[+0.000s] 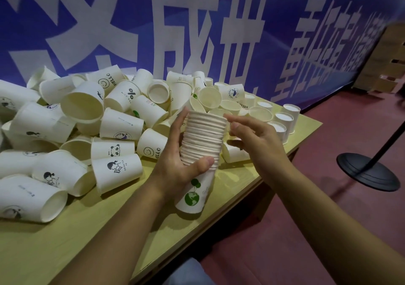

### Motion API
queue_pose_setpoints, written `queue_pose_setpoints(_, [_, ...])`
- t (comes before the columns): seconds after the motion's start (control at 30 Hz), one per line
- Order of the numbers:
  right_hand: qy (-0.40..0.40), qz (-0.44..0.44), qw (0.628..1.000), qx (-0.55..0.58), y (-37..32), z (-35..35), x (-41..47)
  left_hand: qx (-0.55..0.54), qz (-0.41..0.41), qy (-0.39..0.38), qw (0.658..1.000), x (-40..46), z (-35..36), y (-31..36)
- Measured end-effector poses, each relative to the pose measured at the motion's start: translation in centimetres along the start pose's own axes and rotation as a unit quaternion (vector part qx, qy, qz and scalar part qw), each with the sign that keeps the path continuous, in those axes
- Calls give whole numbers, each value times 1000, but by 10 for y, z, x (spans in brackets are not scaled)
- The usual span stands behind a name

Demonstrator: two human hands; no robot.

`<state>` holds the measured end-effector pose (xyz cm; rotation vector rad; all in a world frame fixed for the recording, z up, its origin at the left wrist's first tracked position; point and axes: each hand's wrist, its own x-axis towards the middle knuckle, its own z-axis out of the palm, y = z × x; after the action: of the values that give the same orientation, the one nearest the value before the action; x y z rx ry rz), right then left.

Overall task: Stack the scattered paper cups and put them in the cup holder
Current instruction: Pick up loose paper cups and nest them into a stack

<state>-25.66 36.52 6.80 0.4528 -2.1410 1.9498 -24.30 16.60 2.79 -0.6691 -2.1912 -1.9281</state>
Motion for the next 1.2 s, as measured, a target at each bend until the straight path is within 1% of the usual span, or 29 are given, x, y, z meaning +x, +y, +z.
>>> queue_pose_setpoints(0.1, [-15, -19, 993, -116, 4, -9, 0, -6, 5, -3, 1000, 1, -3, 0])
queue_pose_setpoints(0.17, [-38, -25, 971, -236, 7, -18, 3, -2, 9, -1, 1000, 4, -6, -1])
queue_pose_setpoints(0.23, [-64, -27, 921, -384, 13, -26, 7, 2, 14, 7, 1000, 5, -9, -3])
queue_pose_setpoints(0.3, [-103, -21, 852, -512, 19, -28, 9, 4, 15, 14, 1000, 7, -12, -3])
queue_pose_setpoints(0.37, [-161, -6, 787, -595, 23, -27, 9, 6, 15, 16, 1000, 7, -13, -4])
queue_pose_setpoints(0.4, [-184, 0, 763, -620, 24, -26, 8, 6, 14, 17, 1000, 7, -13, -5])
queue_pose_setpoints(0.43, [-197, 3, 746, -636, 24, -25, 8, 7, 13, 18, 1000, 7, -13, -5])
queue_pose_setpoints(0.47, [-202, 2, 738, -643, 24, -25, 9, 7, 13, 17, 1000, 7, -13, -6])
queue_pose_setpoints(0.53, [-197, -17, 733, -651, 22, -27, 9, 7, 14, 13, 1000, 7, -13, -6])
queue_pose_setpoints(0.57, [-186, -31, 740, -646, 22, -28, 9, 9, 14, 10, 1000, 7, -13, -6])
queue_pose_setpoints(0.6, [-166, -47, 764, -622, 20, -30, 9, 11, 13, 8, 1000, 6, -13, -6])
queue_pose_setpoints(0.63, [-133, -61, 805, -574, 18, -32, 8, 13, 12, 5, 1000, 6, -13, -5])
queue_pose_setpoints(0.7, [-34, -82, 899, -428, 11, -38, 8, 10, 9, -1, 1000, 5, -12, -3])
queue_pose_setpoints(0.73, [19, -95, 927, -363, 8, -40, 9, 6, 9, -6, 1000, 4, -10, -3])
queue_pose_setpoints(0.8, [102, -116, 944, -292, 2, -43, 12, 3, 9, -14, 1000, 3, -8, -2])
queue_pose_setpoints(0.83, [126, -118, 948, -268, 0, -42, 14, 2, 7, -17, 1000, 3, -7, -2])
queue_pose_setpoints(0.9, [144, -106, 959, -219, -5, -37, 17, -3, 3, -24, 1000, 2, -7, -2])
queue_pose_setpoints(0.97, [138, -96, 970, -176, -8, -29, 19, -10, -4, -35, 999, 1, -6, -2])
queue_pose_setpoints(1.07, [98, -95, 985, -104, -13, -12, 20, -16, -14, -54, 998, -1, -4, -2])
queue_pose_setpoints(1.13, [67, -93, 990, -78, -14, -1, 19, -11, -18, -65, 998, -1, -2, -2])
queue_pose_setpoints(1.2, [48, -77, 995, -42, -12, 10, 17, -6, -18, -69, 997, -1, -1, -2])
